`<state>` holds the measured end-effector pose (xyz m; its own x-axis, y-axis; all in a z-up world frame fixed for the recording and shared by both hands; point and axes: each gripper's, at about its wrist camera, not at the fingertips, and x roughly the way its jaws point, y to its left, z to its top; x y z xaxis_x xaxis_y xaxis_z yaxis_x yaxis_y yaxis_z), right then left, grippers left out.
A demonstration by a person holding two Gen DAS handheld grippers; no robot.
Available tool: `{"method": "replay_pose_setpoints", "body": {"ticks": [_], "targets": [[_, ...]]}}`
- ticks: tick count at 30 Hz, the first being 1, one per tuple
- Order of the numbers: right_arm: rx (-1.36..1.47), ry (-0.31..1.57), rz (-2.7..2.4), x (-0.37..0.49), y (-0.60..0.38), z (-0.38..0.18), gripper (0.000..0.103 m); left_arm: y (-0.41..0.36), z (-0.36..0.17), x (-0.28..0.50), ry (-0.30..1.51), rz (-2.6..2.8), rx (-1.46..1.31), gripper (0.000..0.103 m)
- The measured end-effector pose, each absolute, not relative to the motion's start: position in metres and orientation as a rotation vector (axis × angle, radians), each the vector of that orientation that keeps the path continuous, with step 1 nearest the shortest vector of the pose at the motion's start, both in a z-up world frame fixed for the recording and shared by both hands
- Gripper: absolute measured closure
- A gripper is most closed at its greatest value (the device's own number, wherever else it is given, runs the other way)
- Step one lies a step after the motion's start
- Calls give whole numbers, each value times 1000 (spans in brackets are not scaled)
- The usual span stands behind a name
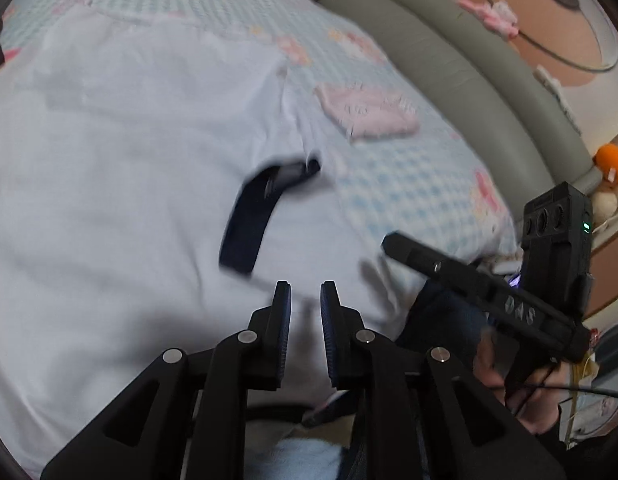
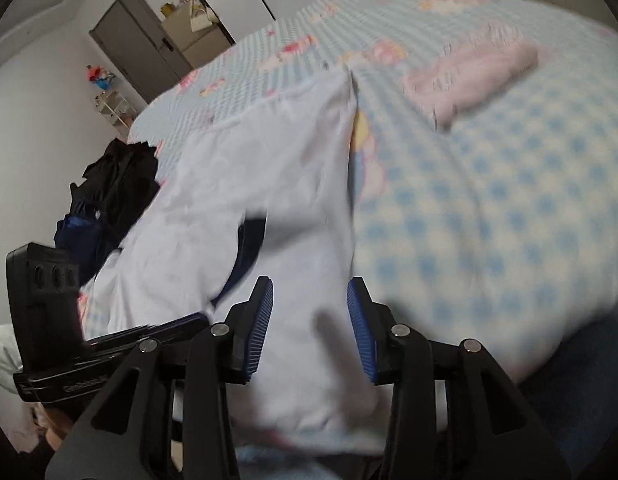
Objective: Fold clothes
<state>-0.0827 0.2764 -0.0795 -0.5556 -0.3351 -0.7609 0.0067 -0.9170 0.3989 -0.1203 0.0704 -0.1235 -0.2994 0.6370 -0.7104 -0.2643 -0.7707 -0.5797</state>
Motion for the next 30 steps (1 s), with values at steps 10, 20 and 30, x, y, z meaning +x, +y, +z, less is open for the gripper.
{"method": "replay_pose_setpoints", "body": {"ticks": [10,20,30], "targets": [[1321,-172,-2556,-56,228,-57,59,-9,-121,-78,-604,2292,-1442,86],[1502,-192,-2397,-45,182,-106,58,-53,-156,-36,-734,2249,-1517,86],[1548,-93,-2423,-46,179,-99,58,-36,-132,-31,-705,2064,-1299,65]]}}
